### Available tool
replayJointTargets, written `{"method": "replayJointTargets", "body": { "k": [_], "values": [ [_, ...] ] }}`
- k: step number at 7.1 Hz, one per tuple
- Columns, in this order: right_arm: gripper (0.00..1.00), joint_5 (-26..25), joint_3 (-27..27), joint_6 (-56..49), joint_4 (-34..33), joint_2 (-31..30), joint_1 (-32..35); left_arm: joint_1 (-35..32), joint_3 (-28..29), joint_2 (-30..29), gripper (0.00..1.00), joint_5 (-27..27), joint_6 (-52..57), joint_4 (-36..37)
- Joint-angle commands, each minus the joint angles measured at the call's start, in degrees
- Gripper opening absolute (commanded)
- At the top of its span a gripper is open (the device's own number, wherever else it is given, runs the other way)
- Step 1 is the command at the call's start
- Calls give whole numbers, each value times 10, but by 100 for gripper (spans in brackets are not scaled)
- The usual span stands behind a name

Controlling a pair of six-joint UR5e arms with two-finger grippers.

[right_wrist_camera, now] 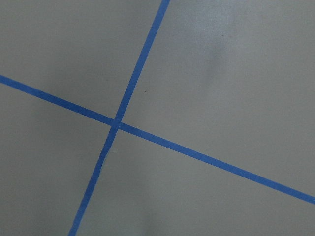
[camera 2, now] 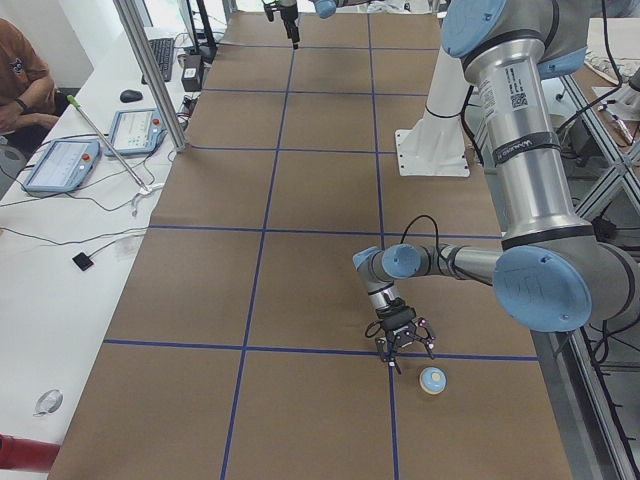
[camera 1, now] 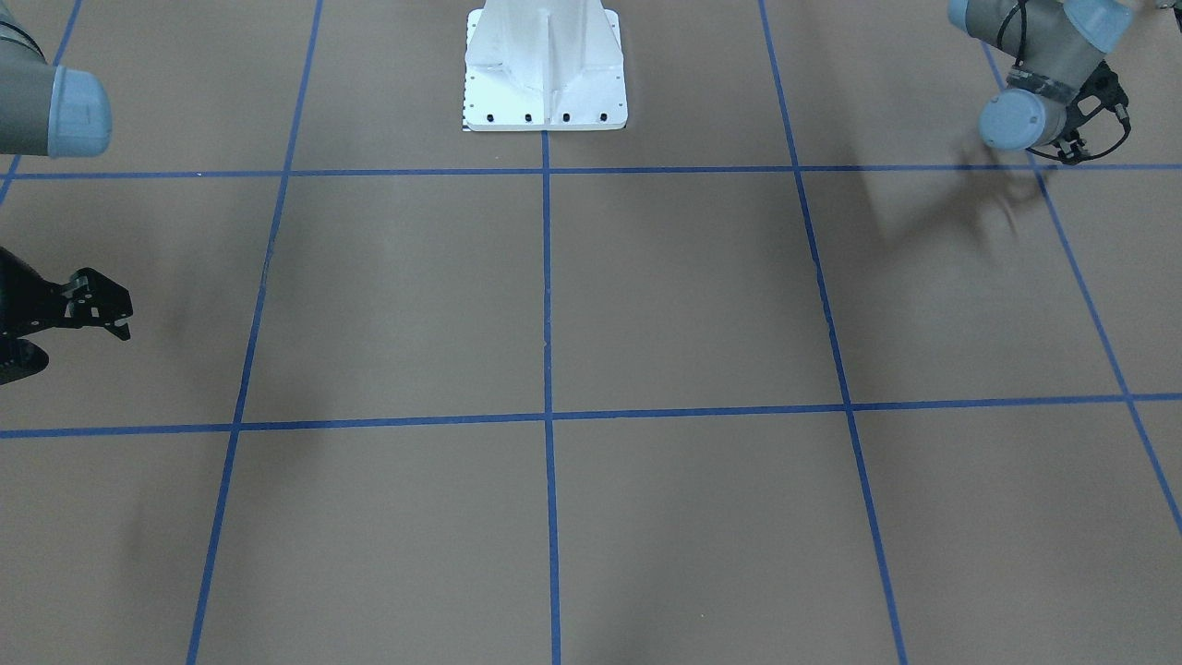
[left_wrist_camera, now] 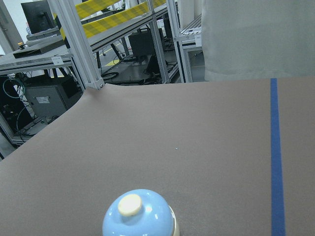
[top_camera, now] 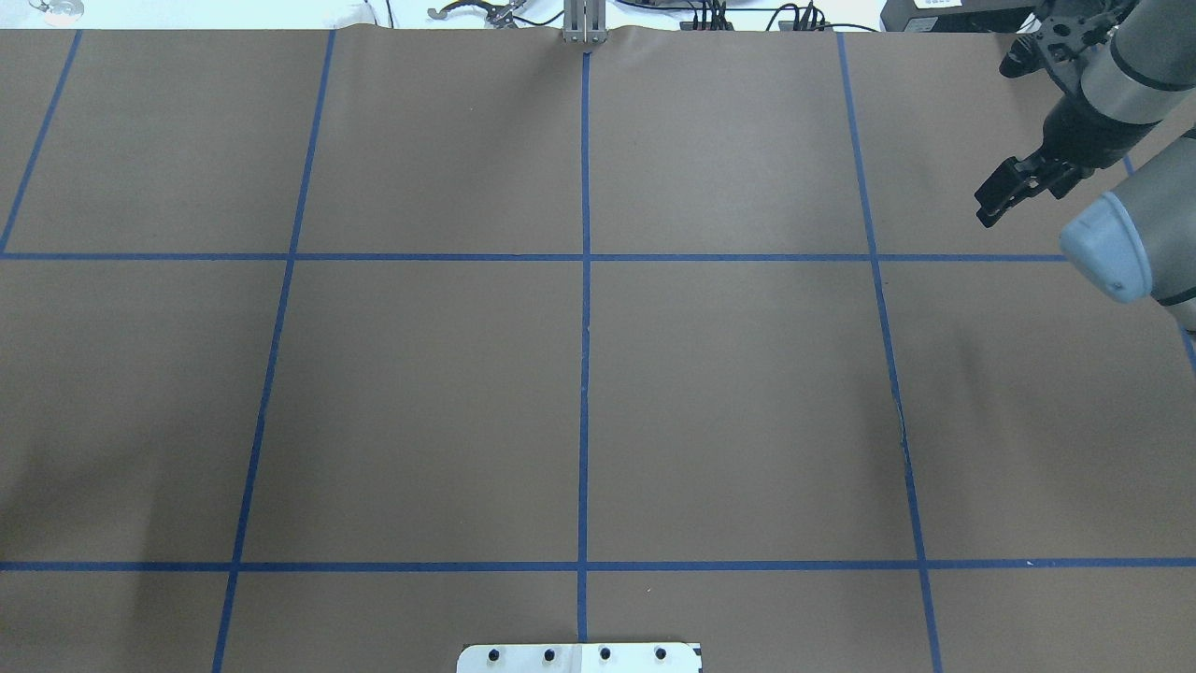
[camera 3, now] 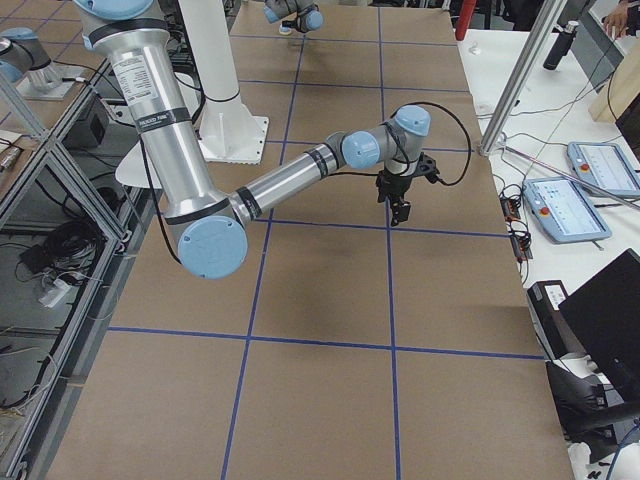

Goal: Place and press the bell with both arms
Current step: 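Move the right gripper over the far edge while left holds the bell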

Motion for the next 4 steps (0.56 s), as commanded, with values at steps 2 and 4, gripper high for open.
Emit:
{"method": "replayJointTargets", "body": {
  "k": [2, 4],
  "values": [
    [100, -1, -3, 0, 0, 4, -1, 11, 26, 1, 100, -17, -17, 0],
    [100, -2, -3, 0, 0, 6, -1, 19, 38, 0, 100, -38, -41, 0]
  ]
}}
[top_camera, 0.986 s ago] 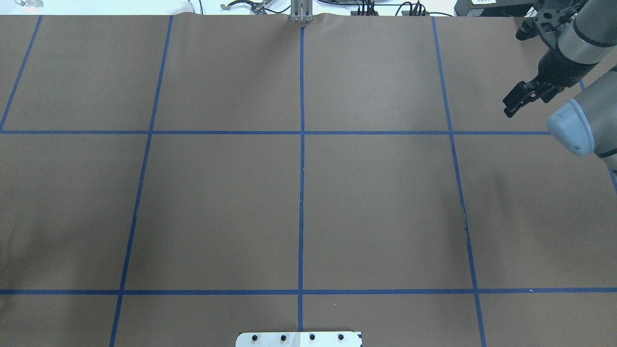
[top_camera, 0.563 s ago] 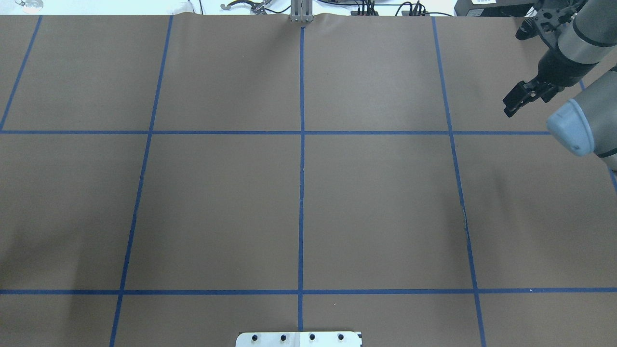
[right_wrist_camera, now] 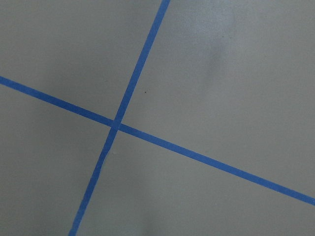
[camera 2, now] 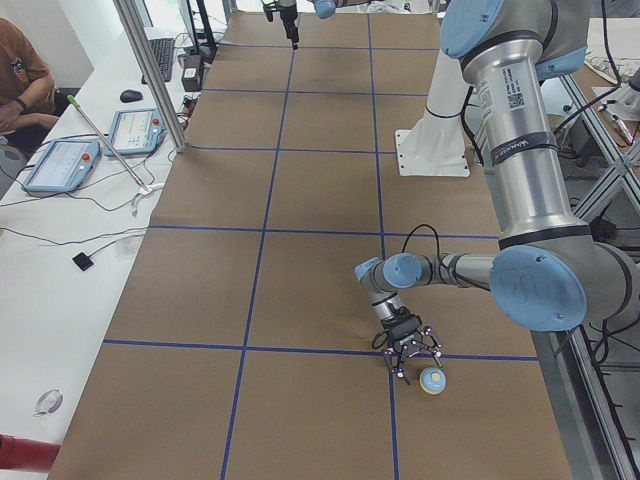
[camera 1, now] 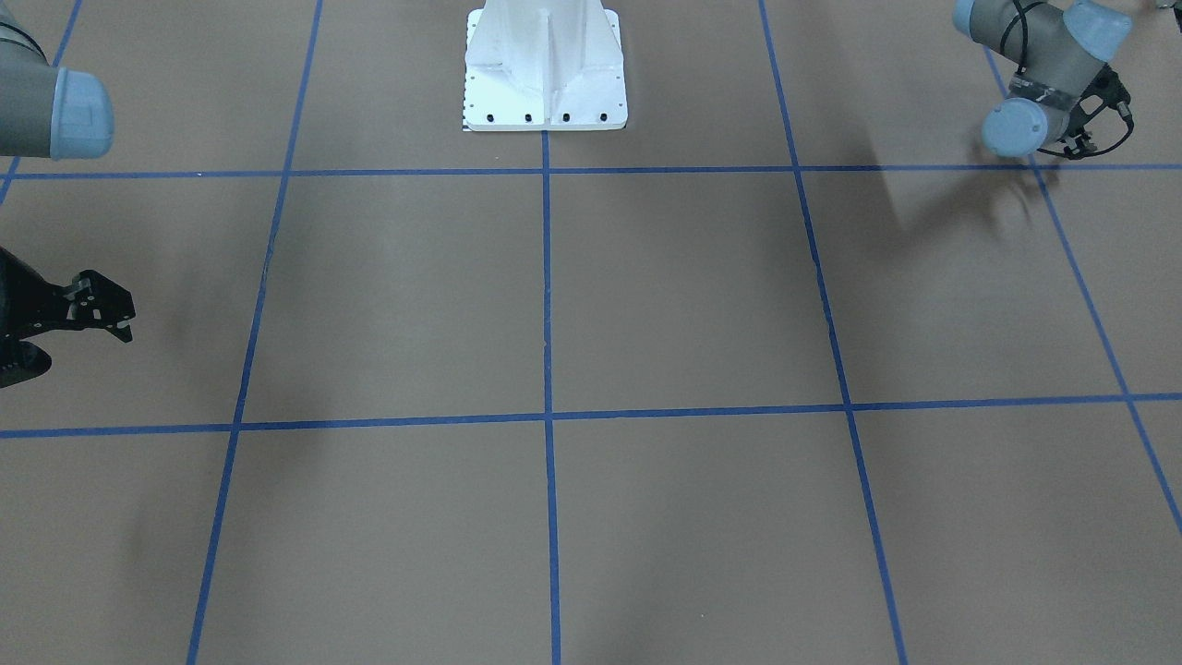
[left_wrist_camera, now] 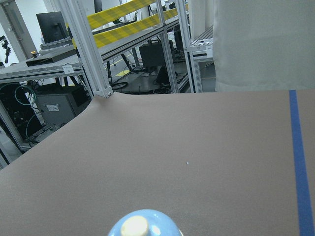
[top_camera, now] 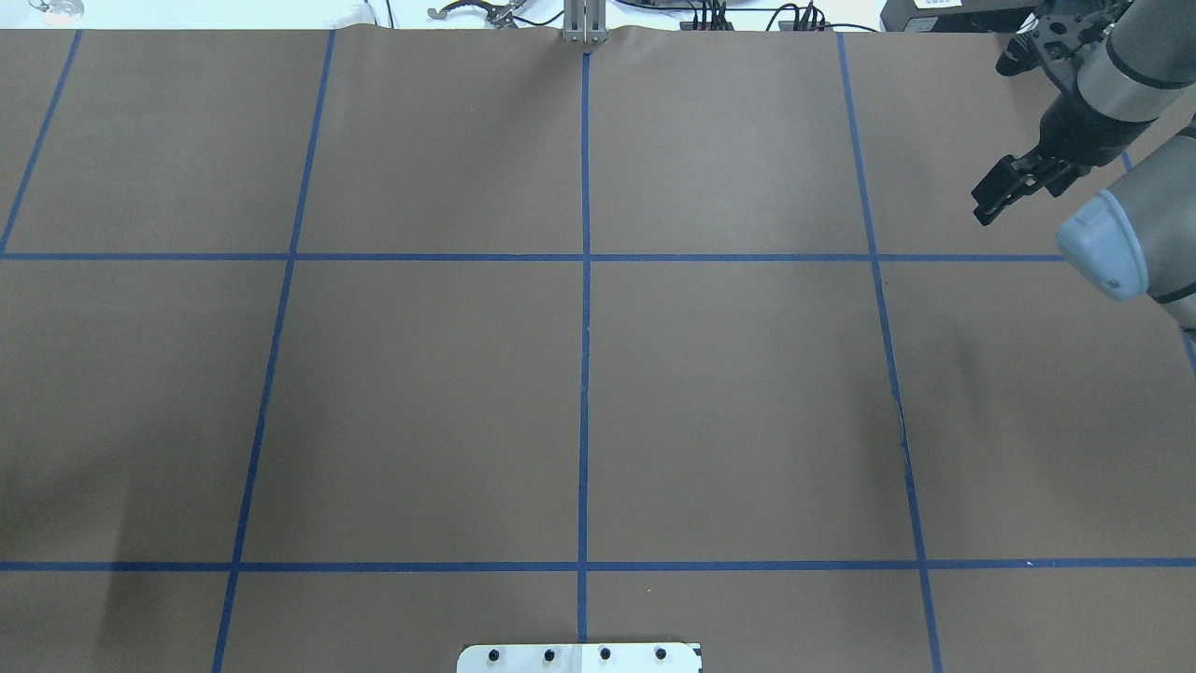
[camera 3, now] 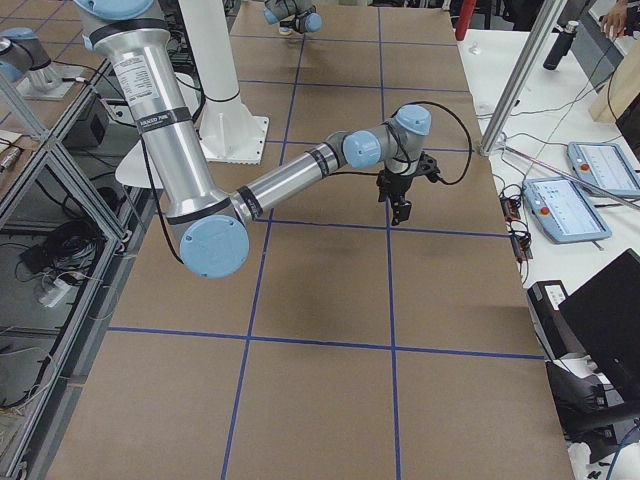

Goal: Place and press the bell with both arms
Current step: 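Move the right gripper over the far edge while left holds the bell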

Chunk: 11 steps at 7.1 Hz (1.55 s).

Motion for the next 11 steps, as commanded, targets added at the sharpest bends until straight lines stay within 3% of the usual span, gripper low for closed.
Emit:
{"method": "replayJointTargets", "body": {
  "k": [1, 3, 6, 7, 9, 10, 11],
  "values": [
    [100, -10, 0, 0, 0, 2, -1, 16, 5, 0, 100, -22, -23, 0],
    [100, -12, 0, 0, 0, 2, -1, 20, 14, 0, 100, -23, -31, 0],
    [100, -12, 1, 0, -1, 2, -1, 26, 39, 0, 76, -22, -46, -15],
    [100, -13, 1, 0, -1, 2, -1, 27, 41, 0, 59, -21, -48, -15],
    [100, -14, 1, 0, -1, 2, -1, 28, 42, 2, 15, -20, -46, -14],
    [100, -14, 1, 0, -1, 2, -1, 28, 41, 7, 0, -19, -41, -13],
    [100, -14, 1, -1, -1, 2, -1, 29, 40, 19, 0, -19, -34, -14]
  ]
}}
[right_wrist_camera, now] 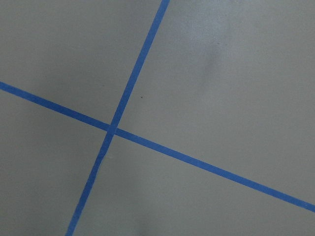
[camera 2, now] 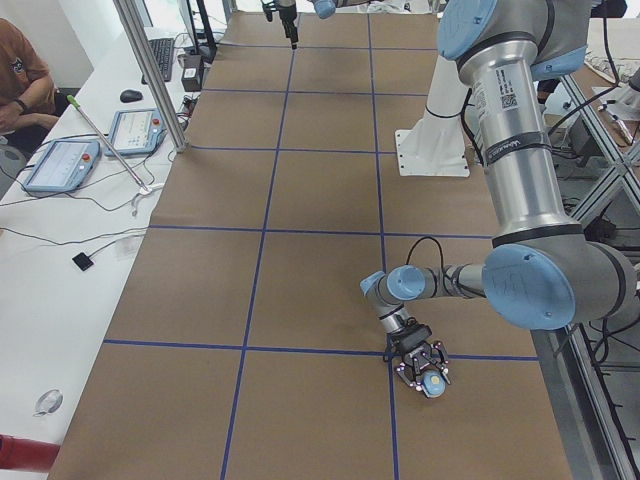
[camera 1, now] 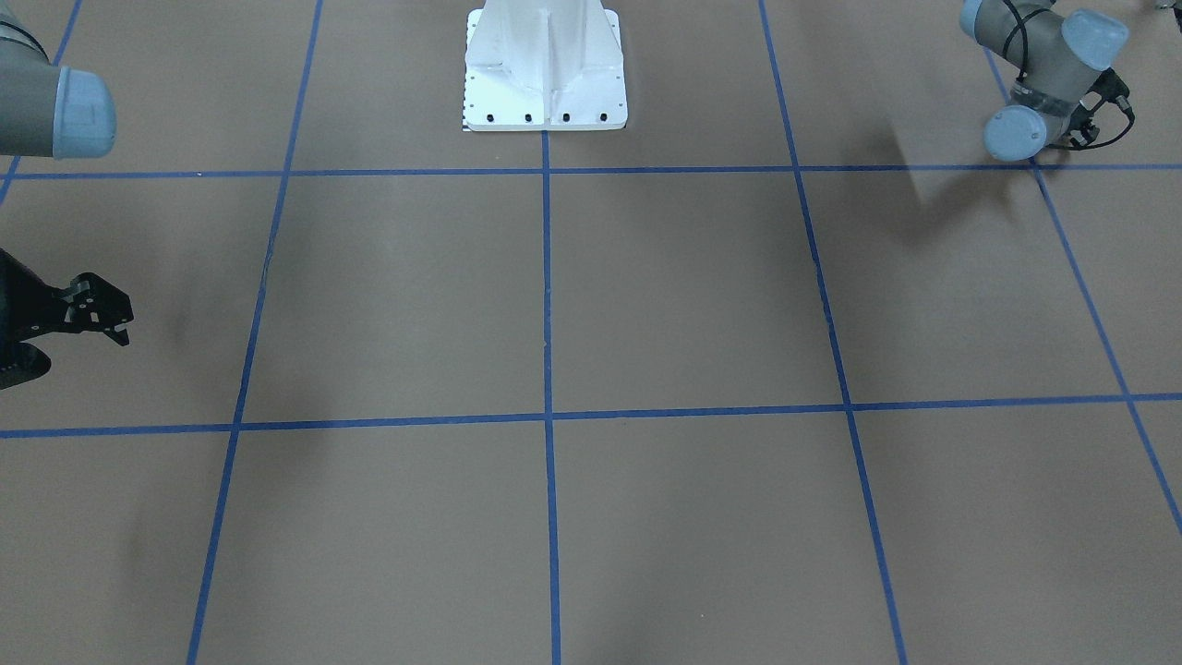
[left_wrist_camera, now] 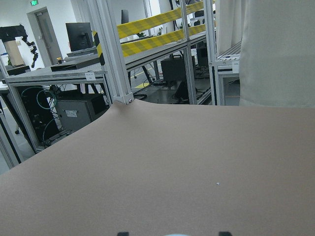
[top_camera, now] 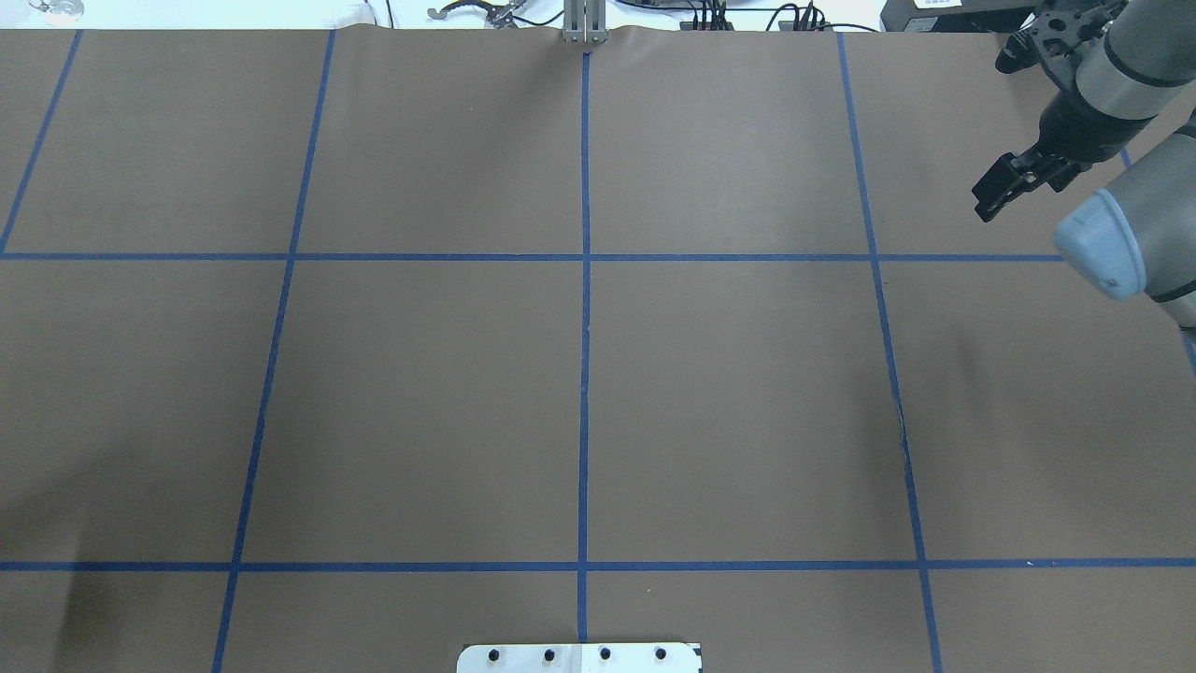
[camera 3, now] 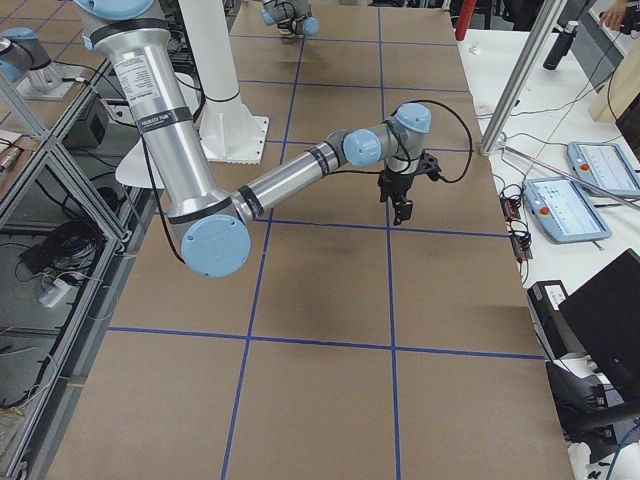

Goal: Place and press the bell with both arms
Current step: 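Move the right gripper over the far edge while left holds the bell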

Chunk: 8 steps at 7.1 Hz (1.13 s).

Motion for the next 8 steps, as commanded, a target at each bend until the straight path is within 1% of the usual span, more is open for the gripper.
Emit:
{"method": "replayJointTargets", "body": {
  "k": [1, 3, 4, 5, 6, 7, 8],
  "values": [
    [100, 0, 1, -1, 0, 0, 0, 0, -3, 29, 0, -1, 26, -2],
    [100, 1, 3, -1, -1, 0, 1, -3, -21, 65, 0, 8, 59, -12],
    [100, 1, 4, 0, -1, -1, 2, -9, -40, 95, 0, 30, 91, -18],
    [100, 1, 5, 0, -1, -2, 2, -16, -45, 123, 0, 86, 105, -51],
    [100, 2, 7, 0, -2, -1, 3, -50, -42, 135, 0, 132, 134, -108],
    [100, 3, 14, 1, -3, -2, 4, -116, -47, 134, 0, 190, 203, -126],
    [100, 5, 17, 2, -3, -8, 6, -185, -54, 113, 0, 263, 282, -141]
  ]
}}
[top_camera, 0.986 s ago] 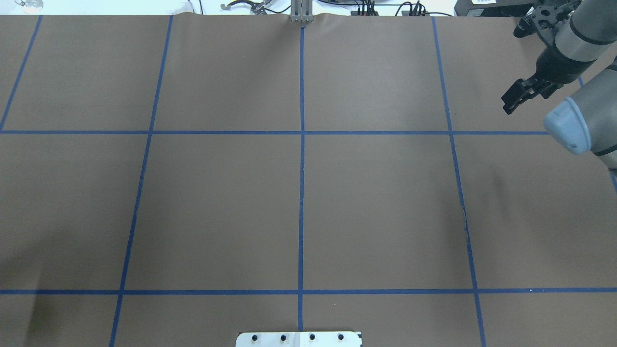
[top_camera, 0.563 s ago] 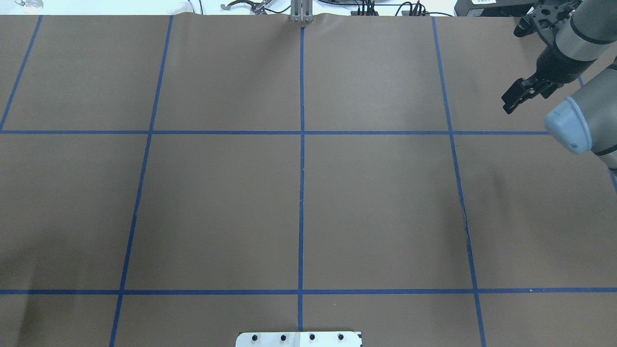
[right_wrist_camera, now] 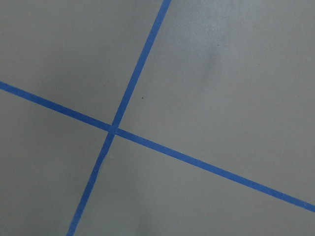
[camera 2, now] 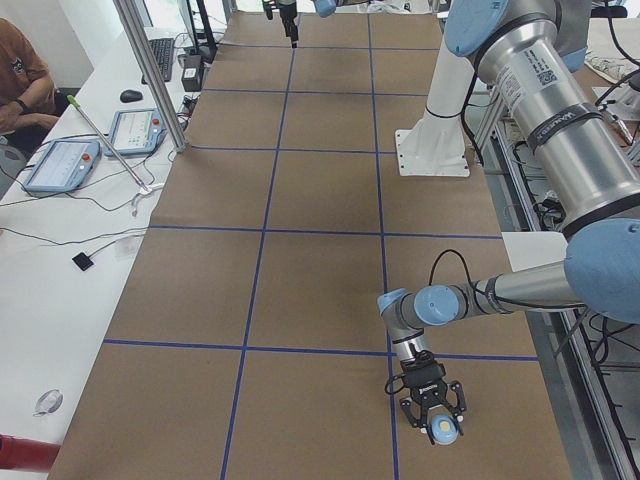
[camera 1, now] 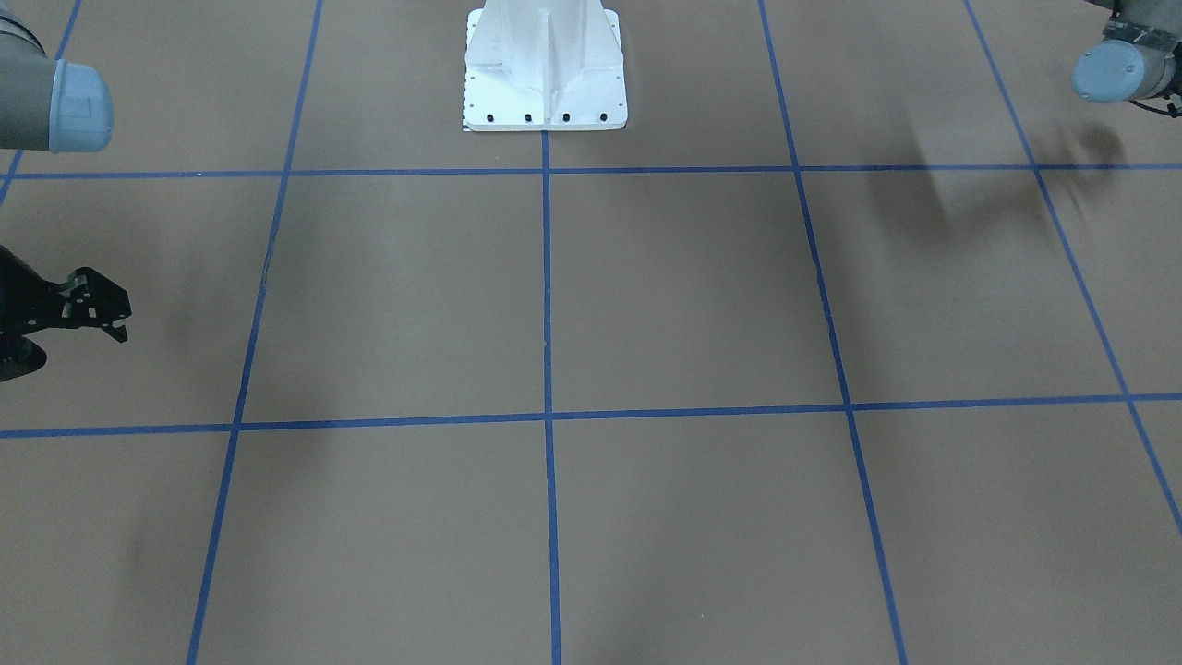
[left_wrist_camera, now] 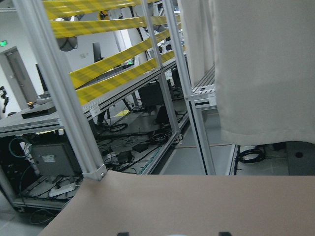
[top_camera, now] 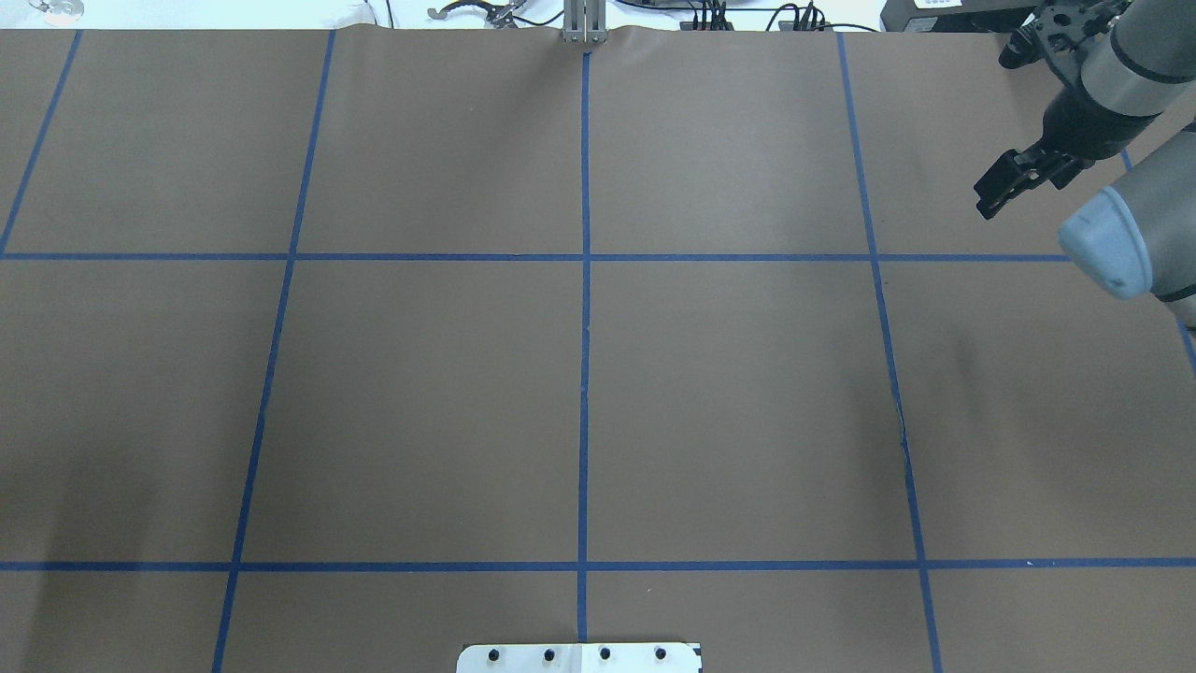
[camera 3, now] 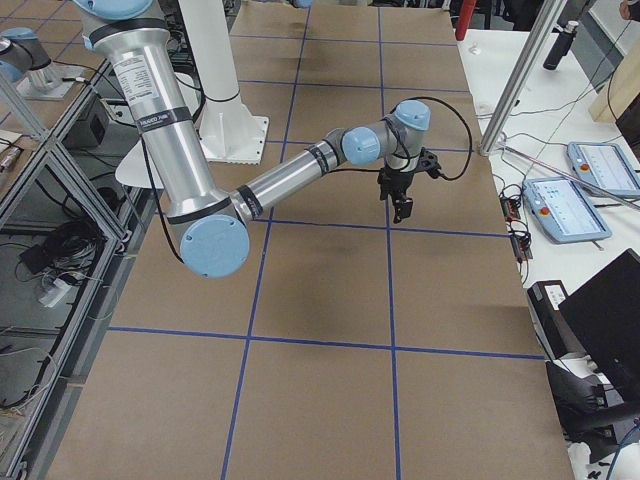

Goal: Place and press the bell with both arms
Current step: 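Move the right gripper over the far edge while left holds the bell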

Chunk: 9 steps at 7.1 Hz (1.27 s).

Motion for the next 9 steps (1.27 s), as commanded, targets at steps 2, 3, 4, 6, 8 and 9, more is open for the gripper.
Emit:
{"method": "replayJointTargets", "body": {
  "k": [2, 3, 4, 6, 8, 9],
  "values": [
    [100, -1, 9, 6, 5, -3, 1, -150, -10, -70, 0, 178, 241, -128],
    [100, -3, 11, 5, 7, 3, 1, -150, -9, -106, 0, 209, 300, -195],
    [100, -2, 20, 5, 11, 7, 3, -151, -10, -150, 0, 226, 362, -229],
    [100, -3, 45, 5, 17, 8, 3, -149, -15, -254, 0, 261, 405, -241],
    [100, -4, 59, 13, 31, 10, 11, -126, -32, -316, 0, 285, 469, -338],
    [100, -2, 80, 31, 32, 15, 12, -82, -30, -329, 0, 298, 519, -407]
  ]
}}
